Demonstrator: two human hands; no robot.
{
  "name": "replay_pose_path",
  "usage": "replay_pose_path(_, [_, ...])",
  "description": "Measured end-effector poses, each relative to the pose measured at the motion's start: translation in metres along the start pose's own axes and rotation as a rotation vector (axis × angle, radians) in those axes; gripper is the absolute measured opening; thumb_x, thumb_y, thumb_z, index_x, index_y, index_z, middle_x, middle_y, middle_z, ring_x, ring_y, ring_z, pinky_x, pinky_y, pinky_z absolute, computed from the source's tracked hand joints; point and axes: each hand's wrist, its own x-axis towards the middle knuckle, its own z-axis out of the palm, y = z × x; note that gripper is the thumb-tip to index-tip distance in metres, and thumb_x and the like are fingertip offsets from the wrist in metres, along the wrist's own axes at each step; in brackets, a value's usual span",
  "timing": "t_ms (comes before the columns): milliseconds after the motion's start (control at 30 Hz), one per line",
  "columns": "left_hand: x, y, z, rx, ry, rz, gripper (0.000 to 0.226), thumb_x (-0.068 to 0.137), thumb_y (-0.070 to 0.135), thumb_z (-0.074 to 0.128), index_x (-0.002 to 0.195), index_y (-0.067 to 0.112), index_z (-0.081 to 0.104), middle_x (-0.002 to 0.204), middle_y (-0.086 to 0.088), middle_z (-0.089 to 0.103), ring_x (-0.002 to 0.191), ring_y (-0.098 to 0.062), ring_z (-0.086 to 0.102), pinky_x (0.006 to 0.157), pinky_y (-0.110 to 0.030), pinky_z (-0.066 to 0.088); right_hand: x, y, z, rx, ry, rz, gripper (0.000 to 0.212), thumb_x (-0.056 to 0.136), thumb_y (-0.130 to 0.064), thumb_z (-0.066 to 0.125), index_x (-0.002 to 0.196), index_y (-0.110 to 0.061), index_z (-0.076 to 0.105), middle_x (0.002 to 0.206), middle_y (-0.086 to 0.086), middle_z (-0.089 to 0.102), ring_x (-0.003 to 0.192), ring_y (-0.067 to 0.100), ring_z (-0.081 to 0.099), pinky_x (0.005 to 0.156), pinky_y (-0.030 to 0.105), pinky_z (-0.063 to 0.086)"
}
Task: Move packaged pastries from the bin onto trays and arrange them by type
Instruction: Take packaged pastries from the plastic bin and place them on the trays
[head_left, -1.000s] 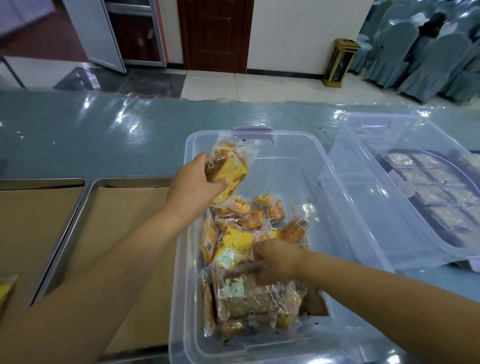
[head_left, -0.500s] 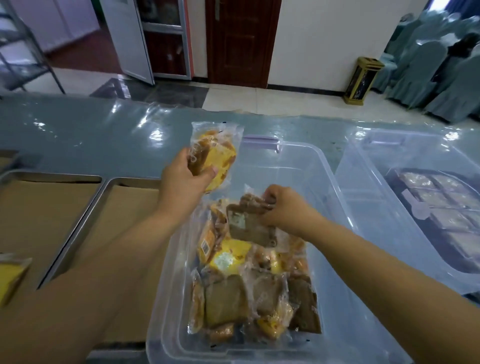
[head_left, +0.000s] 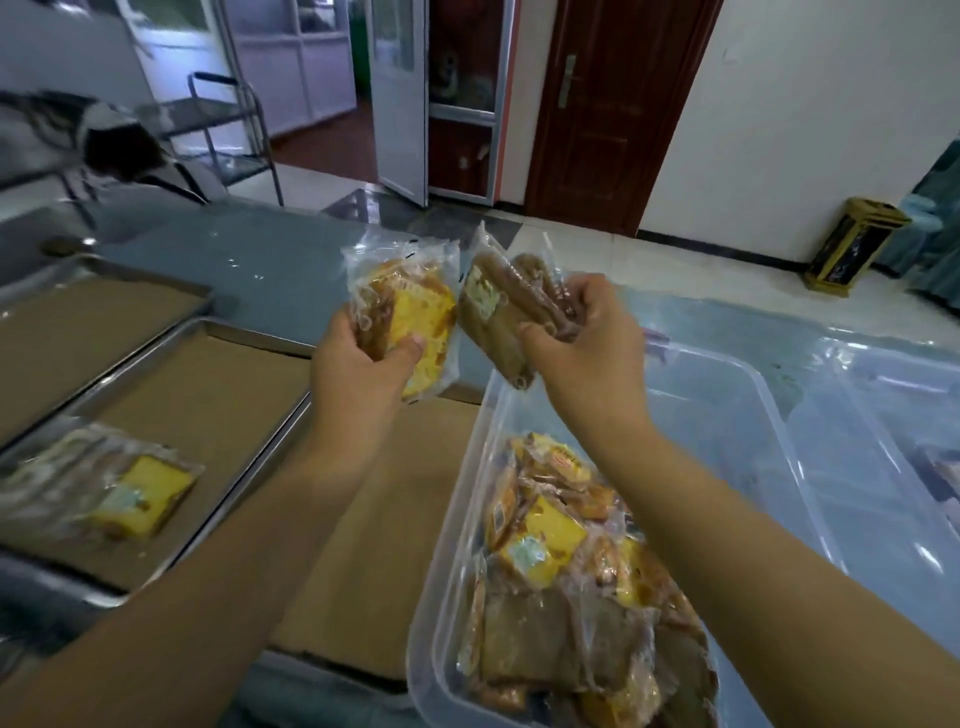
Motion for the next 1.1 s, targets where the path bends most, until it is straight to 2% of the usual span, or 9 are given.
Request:
replay_pose_path(133, [0.016, -0.019, -0.040, 0.034, 0.015, -0.036, 0.050, 0.078, 0.030, 0.073, 0.123, 0.024, 0.053, 0.109, 0.008, 0.062, 0.096, -0.011, 0.060, 0.072, -0.022, 0.048, -0.006, -0.027, 0.055, -0.145, -0.068, -0.090, 0.027, 0.077, -0.029, 0.066, 0.099, -0.028, 0.050, 0.080, -0.013, 0.061, 0.075, 0.012, 0.062, 0.066, 0.041, 0.056])
replay_pose_path(333, [0.046, -0.070, -0.113, 0.137, -0.066, -0.109, 0.038, 0.082, 0.036, 0.067, 0.114, 0.026, 0.051, 0.102, 0.006, 0.063, 0.091, -0.015, 0.062, 0.074, -0.036, 0.053, -0.024, -0.055, 0.150, -0.315, -0.264, -0.131, 0.030, 0.078, -0.032, 0.065, 0.098, -0.020, 0.048, 0.078, -0.004, 0.061, 0.068, 0.018, 0.059, 0.057, 0.036, 0.051])
replay_pose_path(500, [0.052, -0.125, -0.160, 0.268, -0.303, -0.220, 0.016, 0.090, 0.030, 0.055, 0.099, 0.017, 0.051, 0.086, 0.004, 0.059, 0.081, -0.015, 0.059, 0.062, -0.029, 0.045, -0.052, -0.052, 0.224, -0.563, -0.577, -0.081, 0.016, 0.087, -0.026, 0.055, 0.095, -0.021, 0.042, 0.081, -0.001, 0.056, 0.073, 0.023, 0.058, 0.054, 0.030, 0.037])
replay_pose_path(633, [0.033, -0.160, -0.179, 0.170, -0.521, -0.242, 0.019, 0.087, 0.007, 0.055, 0.102, 0.017, 0.061, 0.092, 0.004, 0.065, 0.085, -0.003, 0.060, 0.065, -0.013, 0.043, -0.093, -0.036, 0.263, -0.637, -0.732, 0.070, 0.015, 0.090, -0.017, 0.052, 0.105, -0.014, 0.046, 0.095, 0.008, 0.060, 0.082, 0.026, 0.061, 0.061, 0.034, 0.049])
replay_pose_path(733, [0.024, -0.180, -0.187, 0.131, -0.549, -0.340, 0.020, 0.087, 0.005, 0.059, 0.091, 0.024, 0.059, 0.089, 0.005, 0.064, 0.087, -0.013, 0.060, 0.068, -0.020, 0.045, -0.125, -0.019, 0.272, -0.687, -0.716, 0.060, 0.012, 0.090, -0.015, 0.050, 0.101, -0.014, 0.044, 0.096, 0.010, 0.060, 0.081, 0.031, 0.062, 0.060, 0.035, 0.045])
replay_pose_path(867, [0.020, -0.210, -0.196, 0.278, -0.674, -0.415, 0.030, 0.084, 0.012, 0.067, 0.112, 0.010, 0.057, 0.104, -0.006, 0.065, 0.097, -0.021, 0.061, 0.085, -0.036, 0.049, -0.170, 0.012, 0.273, -0.691, -0.750, 0.117, 0.028, 0.089, -0.017, 0.053, 0.113, -0.017, 0.039, 0.108, 0.008, 0.056, 0.081, 0.032, 0.061, 0.057, 0.031, 0.040])
replay_pose_path(967, [0.019, -0.223, -0.202, 0.453, -0.721, -0.328, 0.027, 0.083, 0.020, 0.068, 0.106, 0.012, 0.055, 0.095, -0.005, 0.065, 0.084, -0.017, 0.062, 0.072, -0.034, 0.051, -0.196, 0.030, 0.278, -0.628, -0.869, 0.167, 0.058, 0.085, -0.029, 0.061, 0.134, -0.014, 0.034, 0.134, 0.010, 0.045, 0.109, 0.031, 0.054, 0.082, 0.036, 0.046])
replay_pose_path(1033, [0.020, -0.227, -0.207, 0.625, -0.705, -0.181, 0.025, 0.083, 0.027, 0.068, 0.100, 0.018, 0.052, 0.082, 0.001, 0.060, 0.067, -0.008, 0.056, 0.054, -0.024, 0.043, -0.207, 0.037, 0.281, -0.631, -0.913, 0.177, 0.076, 0.085, -0.038, 0.062, 0.145, -0.014, 0.022, 0.149, 0.010, 0.029, 0.132, 0.028, 0.034, 0.106, 0.038, 0.034])
replay_pose_path(1100, [0.023, -0.234, -0.211, 0.703, -0.666, -0.083, 0.034, 0.082, 0.031, 0.068, 0.106, 0.019, 0.049, 0.081, 0.003, 0.058, 0.063, -0.008, 0.054, 0.049, -0.024, 0.037, -0.213, 0.042, 0.282, -0.675, -0.947, 0.200, 0.081, 0.088, -0.047, 0.054, 0.150, -0.017, 0.010, 0.157, 0.007, 0.013, 0.143, 0.025, 0.015, 0.114, 0.040, 0.020])
